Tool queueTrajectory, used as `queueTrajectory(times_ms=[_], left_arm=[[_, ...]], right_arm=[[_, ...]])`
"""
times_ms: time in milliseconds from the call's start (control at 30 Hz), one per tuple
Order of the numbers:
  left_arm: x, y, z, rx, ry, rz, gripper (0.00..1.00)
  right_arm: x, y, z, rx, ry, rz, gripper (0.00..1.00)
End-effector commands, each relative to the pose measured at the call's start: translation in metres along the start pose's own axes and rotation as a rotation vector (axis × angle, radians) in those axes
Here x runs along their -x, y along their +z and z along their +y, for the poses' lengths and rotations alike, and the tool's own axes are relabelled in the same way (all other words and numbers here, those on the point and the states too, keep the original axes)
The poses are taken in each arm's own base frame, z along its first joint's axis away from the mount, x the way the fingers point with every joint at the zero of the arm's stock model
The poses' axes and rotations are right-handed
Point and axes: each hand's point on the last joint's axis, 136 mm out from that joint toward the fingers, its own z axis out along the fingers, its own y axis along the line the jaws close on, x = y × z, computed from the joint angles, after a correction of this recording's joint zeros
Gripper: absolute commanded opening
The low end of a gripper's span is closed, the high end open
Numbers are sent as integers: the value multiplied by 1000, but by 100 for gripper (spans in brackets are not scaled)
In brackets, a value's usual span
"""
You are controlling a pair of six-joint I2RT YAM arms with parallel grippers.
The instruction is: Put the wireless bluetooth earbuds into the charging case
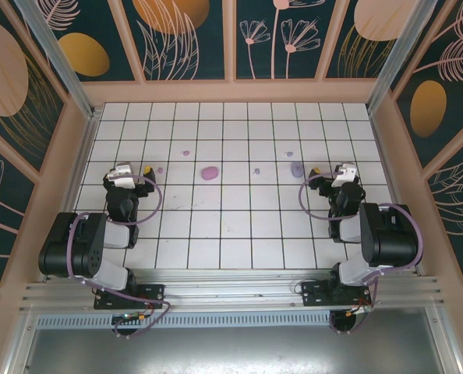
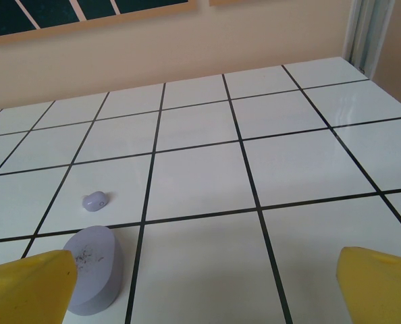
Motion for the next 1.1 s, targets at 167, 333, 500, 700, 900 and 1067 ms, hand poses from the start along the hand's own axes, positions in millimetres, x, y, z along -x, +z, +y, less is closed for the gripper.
queueTrajectory(times_ms=[167,333,500,700,900,1067], left_arm=[[6,4,0,1,6,-15,99],[6,4,1,1,6,-15,99],[6,4,0,1,6,-16,99],[6,4,1,1,6,-17,99],[6,4,1,1,6,-18,99],[13,8,-3,-13,13,-3,99]], right_arm=[[14,2,3,5,-15,-53,99],[14,2,3,6,-15,-52,99],[14,2,2,4,-14,-52,99],[14,2,3,6,-15,-52,99],[15,2,3,5,-15,-54,99],[19,3,1,-10,-14,-52,99]])
